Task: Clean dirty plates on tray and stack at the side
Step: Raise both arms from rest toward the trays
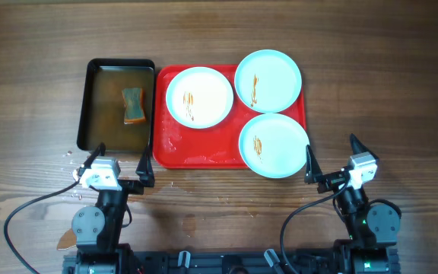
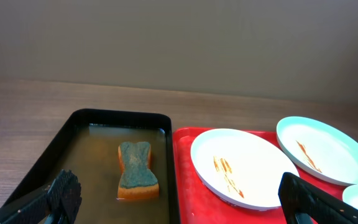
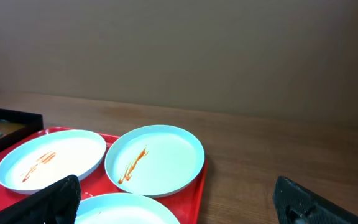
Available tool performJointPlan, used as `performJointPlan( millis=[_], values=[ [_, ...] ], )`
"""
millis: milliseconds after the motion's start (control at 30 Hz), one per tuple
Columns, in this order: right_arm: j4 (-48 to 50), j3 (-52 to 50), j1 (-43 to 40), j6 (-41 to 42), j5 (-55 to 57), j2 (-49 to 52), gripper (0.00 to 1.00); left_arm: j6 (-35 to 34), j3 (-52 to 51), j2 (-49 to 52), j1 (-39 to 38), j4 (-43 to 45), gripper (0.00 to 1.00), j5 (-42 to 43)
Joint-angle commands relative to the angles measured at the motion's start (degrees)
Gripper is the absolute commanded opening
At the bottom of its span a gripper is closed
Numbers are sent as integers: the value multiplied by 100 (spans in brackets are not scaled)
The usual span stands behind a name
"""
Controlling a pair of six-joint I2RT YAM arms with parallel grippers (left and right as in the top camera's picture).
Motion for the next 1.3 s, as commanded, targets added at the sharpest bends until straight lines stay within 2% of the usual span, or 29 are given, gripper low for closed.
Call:
performJointPlan(
  millis=[0,1000,1100,1167,1267],
  values=[
    [13,-7,33,70,55,13,100,26,-22,-35,24,-22,100,109],
    [13,-7,33,70,52,13,100,26,-22,-35,24,-22,100,109],
    [323,-7,33,-55,50,13,100,26,-22,-35,26,-20,100,109],
    [13,-7,31,-81,232,13,100,26,-22,-35,24,-20,100,109],
    [31,-7,33,87,-85,13,100,26,-22,-35,24,-17,100,111]
  ],
)
